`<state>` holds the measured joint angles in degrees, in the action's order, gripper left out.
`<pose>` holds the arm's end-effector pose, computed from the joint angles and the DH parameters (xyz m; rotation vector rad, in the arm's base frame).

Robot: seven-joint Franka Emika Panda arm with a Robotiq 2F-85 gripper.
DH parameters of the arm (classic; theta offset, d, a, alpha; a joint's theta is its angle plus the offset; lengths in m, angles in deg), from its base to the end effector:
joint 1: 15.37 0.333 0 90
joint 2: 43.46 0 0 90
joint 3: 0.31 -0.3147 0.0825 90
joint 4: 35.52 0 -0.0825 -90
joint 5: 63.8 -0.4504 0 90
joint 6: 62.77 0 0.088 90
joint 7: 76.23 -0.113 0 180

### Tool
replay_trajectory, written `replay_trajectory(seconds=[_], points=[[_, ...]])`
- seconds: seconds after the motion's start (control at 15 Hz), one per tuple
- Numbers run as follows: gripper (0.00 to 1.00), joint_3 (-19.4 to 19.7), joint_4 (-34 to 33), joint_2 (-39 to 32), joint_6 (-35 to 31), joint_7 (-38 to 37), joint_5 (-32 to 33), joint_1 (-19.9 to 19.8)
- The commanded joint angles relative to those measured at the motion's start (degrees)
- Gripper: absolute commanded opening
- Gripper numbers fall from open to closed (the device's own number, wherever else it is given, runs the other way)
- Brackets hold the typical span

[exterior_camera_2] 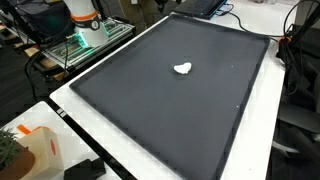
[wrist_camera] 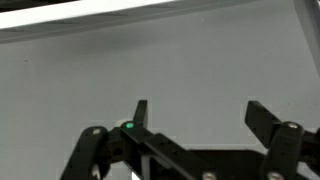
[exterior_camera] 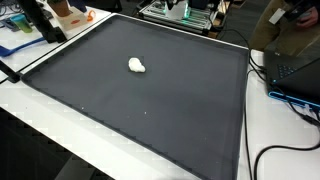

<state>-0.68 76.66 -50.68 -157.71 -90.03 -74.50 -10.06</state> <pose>0.5837 0.0776 0.3479 -2.9453 0.2928 0.6781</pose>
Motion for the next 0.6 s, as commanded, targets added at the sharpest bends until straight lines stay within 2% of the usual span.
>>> replay_trajectory(seconds=[0.0, 0.27, 0.4, 0.47, 0.53], points=[[1.0, -0.7, 0.1, 0.2, 0.0, 0.0, 0.1, -0.7], [1.0, -0.8, 1.7, 1.4, -0.2, 1.1, -0.1, -0.8], [1.0, -1.0, 7.4, 6.0, -1.3, 2.2, -0.4, -0.8], [1.0, -1.2, 12.8, 10.9, -2.2, 3.5, -0.3, -0.7], [1.0, -1.3, 14.7, 12.9, -1.5, 5.6, -0.8, -0.8]])
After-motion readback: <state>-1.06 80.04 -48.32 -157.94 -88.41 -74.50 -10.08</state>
